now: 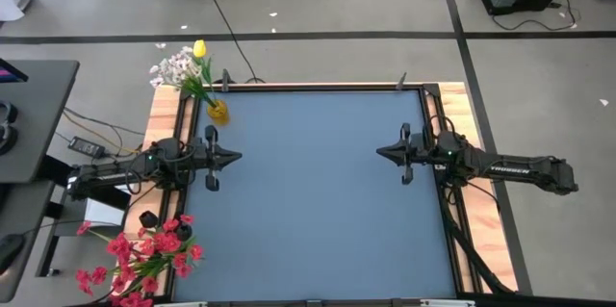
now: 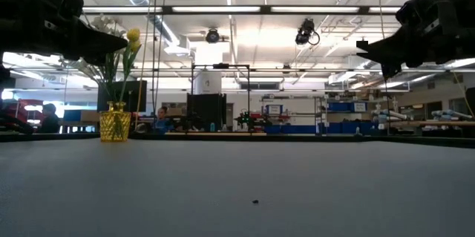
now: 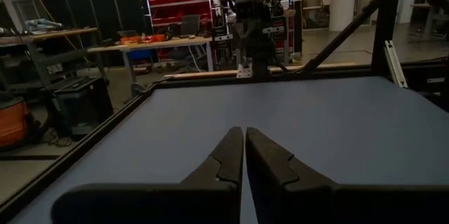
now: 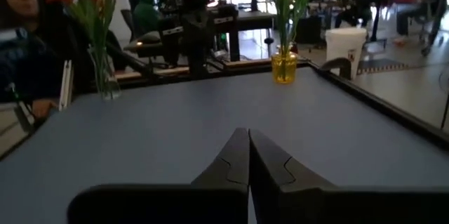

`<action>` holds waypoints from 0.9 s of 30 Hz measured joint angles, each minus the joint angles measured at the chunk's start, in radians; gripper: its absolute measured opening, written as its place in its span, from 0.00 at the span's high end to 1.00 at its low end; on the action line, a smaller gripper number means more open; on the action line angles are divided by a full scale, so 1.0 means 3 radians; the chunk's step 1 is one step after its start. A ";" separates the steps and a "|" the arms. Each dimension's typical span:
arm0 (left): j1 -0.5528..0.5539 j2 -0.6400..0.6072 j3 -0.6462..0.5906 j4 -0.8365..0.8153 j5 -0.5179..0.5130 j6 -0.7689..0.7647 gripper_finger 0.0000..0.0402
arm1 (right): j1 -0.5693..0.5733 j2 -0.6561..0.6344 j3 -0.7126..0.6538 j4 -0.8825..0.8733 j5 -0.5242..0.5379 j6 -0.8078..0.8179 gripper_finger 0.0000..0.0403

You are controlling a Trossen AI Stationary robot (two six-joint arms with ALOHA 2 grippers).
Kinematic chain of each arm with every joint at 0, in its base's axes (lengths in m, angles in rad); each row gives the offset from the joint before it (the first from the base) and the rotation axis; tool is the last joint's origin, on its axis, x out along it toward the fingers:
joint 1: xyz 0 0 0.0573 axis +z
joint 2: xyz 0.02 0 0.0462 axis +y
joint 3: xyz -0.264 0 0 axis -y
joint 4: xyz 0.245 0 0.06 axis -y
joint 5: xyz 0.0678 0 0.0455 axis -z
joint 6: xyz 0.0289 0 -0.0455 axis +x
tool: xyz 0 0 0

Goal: Sort flowers into vase by color
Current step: Return to Home Position

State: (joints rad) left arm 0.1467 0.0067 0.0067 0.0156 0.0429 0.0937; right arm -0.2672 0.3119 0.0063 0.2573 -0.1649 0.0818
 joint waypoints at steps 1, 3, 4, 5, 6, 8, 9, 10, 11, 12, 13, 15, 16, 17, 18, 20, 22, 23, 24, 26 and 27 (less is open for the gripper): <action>0.0000 0.0000 0.0000 0.0002 0.0000 0.0000 0.94 | 0.0000 0.0000 0.0000 -0.0008 0.0014 0.0070 0.98; 0.0000 0.0000 0.0000 0.0010 0.0000 0.0000 0.94 | 0.0000 0.0001 0.0000 -0.0011 0.0021 0.0161 0.95; 0.0000 0.0000 0.0000 0.0014 0.0001 -0.0001 0.94 | 0.0000 0.0000 0.0000 -0.0008 0.0021 0.0189 0.93; 0.0000 0.0000 0.0000 0.0021 0.0001 -0.0001 0.93 | 0.0000 0.0000 0.0000 -0.0007 0.0021 0.0212 0.91; 0.0000 0.0000 0.0000 0.0032 0.0000 -0.0001 0.93 | 0.0000 0.0000 0.0000 -0.0009 0.0021 0.0236 0.89; 0.0000 0.0000 0.0000 0.0036 0.0001 -0.0001 0.93 | 0.0000 0.0000 0.0000 -0.0006 0.0021 0.0270 0.86; 0.0000 0.0000 0.0000 0.0037 0.0000 -0.0001 0.93 | 0.0000 0.0000 0.0000 -0.0006 0.0021 0.0271 0.85; 0.0000 0.0000 0.0000 0.0037 0.0001 -0.0002 0.93 | 0.0000 0.0000 0.0000 -0.0006 0.0020 0.0268 0.85; 0.0000 0.0000 0.0000 0.0039 0.0000 -0.0003 0.93 | 0.0000 0.0000 0.0000 -0.0006 0.0021 0.0268 0.84; 0.0000 0.0000 0.0000 0.0041 0.0000 -0.0003 0.93 | 0.0000 0.0000 0.0000 -0.0006 0.0020 0.0270 0.84; 0.0000 0.0000 0.0000 0.0047 0.0000 -0.0003 0.93 | 0.0000 0.0000 0.0000 -0.0006 0.0021 0.0274 0.84; 0.0000 -0.0001 0.0000 0.0053 0.0000 -0.0005 0.93 | 0.0002 -0.0042 0.0000 -0.0029 0.0021 0.0274 0.84; -0.0001 -0.0001 0.0000 0.0053 0.0000 -0.0005 0.93 | 0.0011 -0.0111 0.0000 -0.0070 0.0022 0.0273 0.84; -0.0001 -0.0003 0.0000 0.0057 0.0000 -0.0008 0.93 | 0.0019 -0.0170 0.0000 -0.0050 0.0025 0.0275 0.84; -0.0001 -0.0005 0.0000 0.0050 0.0000 -0.0014 0.93 | 0.0023 -0.0235 0.0001 -0.0027 0.0025 0.0275 0.84; -0.0001 -0.0011 0.0000 0.0031 0.0000 -0.0014 0.93 | 0.0023 -0.0469 0.0001 -0.0092 0.0023 0.0273 0.84; -0.0001 -0.0011 0.0000 0.0033 0.0000 -0.0014 0.93 | 0.0002 -0.0731 0.0001 -0.0085 0.0021 0.0273 0.84; -0.0001 -0.0011 0.0000 0.0033 0.0000 -0.0014 0.93 | -0.0011 -0.0857 0.0001 -0.0054 0.0022 0.0272 0.84; -0.0001 -0.0011 0.0000 0.0032 0.0000 -0.0014 0.93 | -0.0024 -0.0963 0.0003 -0.0021 0.0021 0.0272 0.84; -0.0001 -0.0011 0.0000 0.0032 0.0000 -0.0013 0.93 | -0.0054 -0.1030 0.0001 0.0096 0.0016 0.0268 0.84; -0.0001 -0.0015 0.0000 0.0033 0.0000 -0.0013 0.93 | -0.0064 -0.1029 0.0001 0.0188 0.0022 0.0270 0.84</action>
State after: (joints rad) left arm 0.1464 0.0022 0.0067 0.0255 0.0429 0.0898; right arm -0.2864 0.0031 0.0067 0.3136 -0.1584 0.1627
